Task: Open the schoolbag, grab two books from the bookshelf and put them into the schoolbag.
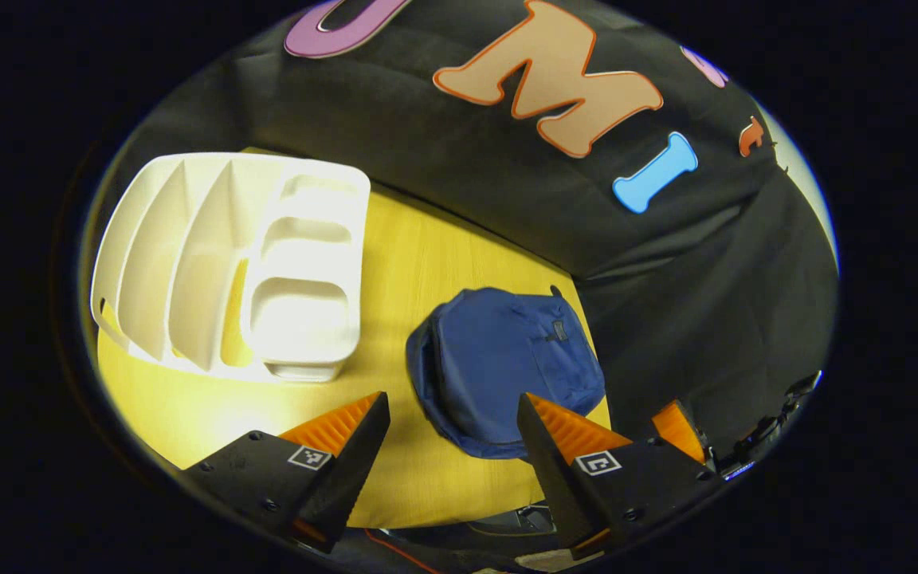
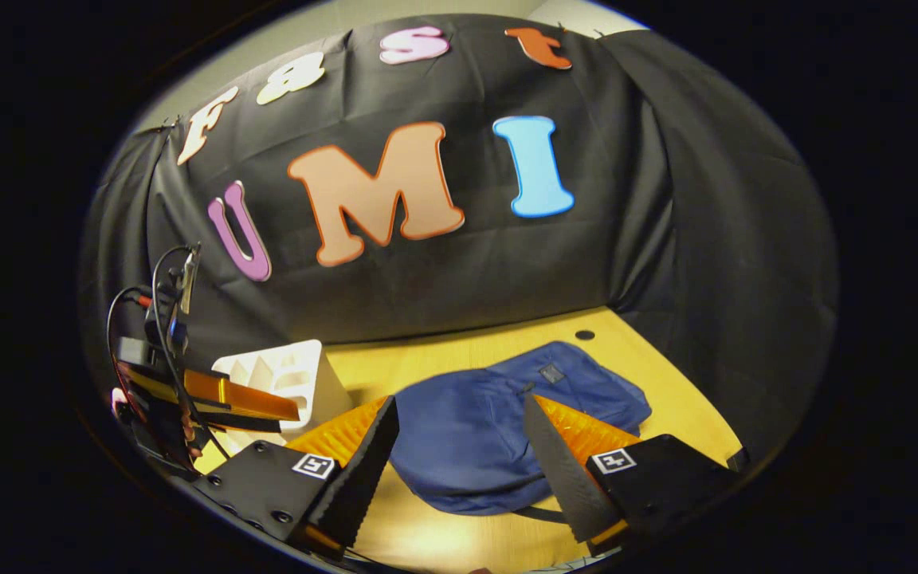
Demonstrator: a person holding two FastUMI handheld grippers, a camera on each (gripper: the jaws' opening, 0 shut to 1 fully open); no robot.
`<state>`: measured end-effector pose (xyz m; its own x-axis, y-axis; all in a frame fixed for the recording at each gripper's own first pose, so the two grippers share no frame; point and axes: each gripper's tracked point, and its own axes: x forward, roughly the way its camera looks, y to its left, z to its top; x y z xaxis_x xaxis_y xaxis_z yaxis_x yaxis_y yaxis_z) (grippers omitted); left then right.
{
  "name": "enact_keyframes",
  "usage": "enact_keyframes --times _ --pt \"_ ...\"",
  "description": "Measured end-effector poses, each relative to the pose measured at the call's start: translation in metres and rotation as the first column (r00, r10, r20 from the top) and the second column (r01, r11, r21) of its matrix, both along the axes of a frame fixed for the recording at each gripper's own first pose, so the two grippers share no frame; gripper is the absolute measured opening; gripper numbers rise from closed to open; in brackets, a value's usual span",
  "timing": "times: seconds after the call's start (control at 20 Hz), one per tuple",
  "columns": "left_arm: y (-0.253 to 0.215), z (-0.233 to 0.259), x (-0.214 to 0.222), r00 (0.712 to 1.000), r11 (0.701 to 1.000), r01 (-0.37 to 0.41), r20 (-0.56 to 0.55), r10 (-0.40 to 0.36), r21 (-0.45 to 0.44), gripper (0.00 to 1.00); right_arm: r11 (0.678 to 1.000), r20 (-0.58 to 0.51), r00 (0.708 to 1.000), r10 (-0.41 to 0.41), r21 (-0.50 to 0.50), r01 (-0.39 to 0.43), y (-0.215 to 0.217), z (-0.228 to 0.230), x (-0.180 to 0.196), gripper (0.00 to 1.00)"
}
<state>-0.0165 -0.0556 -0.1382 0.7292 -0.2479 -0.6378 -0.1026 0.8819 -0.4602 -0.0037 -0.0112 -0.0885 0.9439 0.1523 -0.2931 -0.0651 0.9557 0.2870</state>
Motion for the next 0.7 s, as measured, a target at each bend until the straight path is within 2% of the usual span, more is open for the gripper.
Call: enact_keyframes --times 0.05,0.1,0.15,0.25,0.45,0.55,0.7 --pt "0.008 0.01 0.002 1.0 1.0 -0.009 0.017 0.009 0.019 0.94 1.0 0.021 1.0 -0.016 0.004 0.016 -0.004 0.006 0.002 0.95" --pt "0.016 0.019 0.004 0.999 0.999 -0.016 0.038 0.015 0.033 0.95 0.999 0.039 0.999 -0.034 0.008 0.034 -0.006 0.014 0.003 0.95" --pt "0.021 0.028 0.006 0.998 0.999 -0.02 0.059 0.018 0.044 0.94 0.998 0.057 0.997 -0.056 0.009 0.056 -0.008 0.021 0.002 1.0" --pt "0.031 0.049 0.009 0.995 0.996 -0.015 0.102 0.007 0.084 0.94 0.995 0.084 0.992 -0.096 0.004 0.096 -0.018 0.034 0.005 1.0" --pt "0.04 0.083 0.018 0.975 0.969 0.028 0.207 -0.081 0.245 0.94 0.989 0.113 0.983 -0.143 -0.026 0.147 -0.029 0.048 -0.003 0.99" --pt "0.027 0.094 0.017 0.963 0.969 0.065 0.24 -0.124 0.24 0.93 0.985 0.122 0.98 -0.16 -0.048 0.167 -0.032 0.052 -0.01 0.99" --pt "0.025 0.095 0.015 0.957 0.969 0.08 0.252 -0.14 0.232 0.93 0.978 0.128 0.973 -0.19 -0.059 0.199 -0.035 0.052 -0.018 0.99"
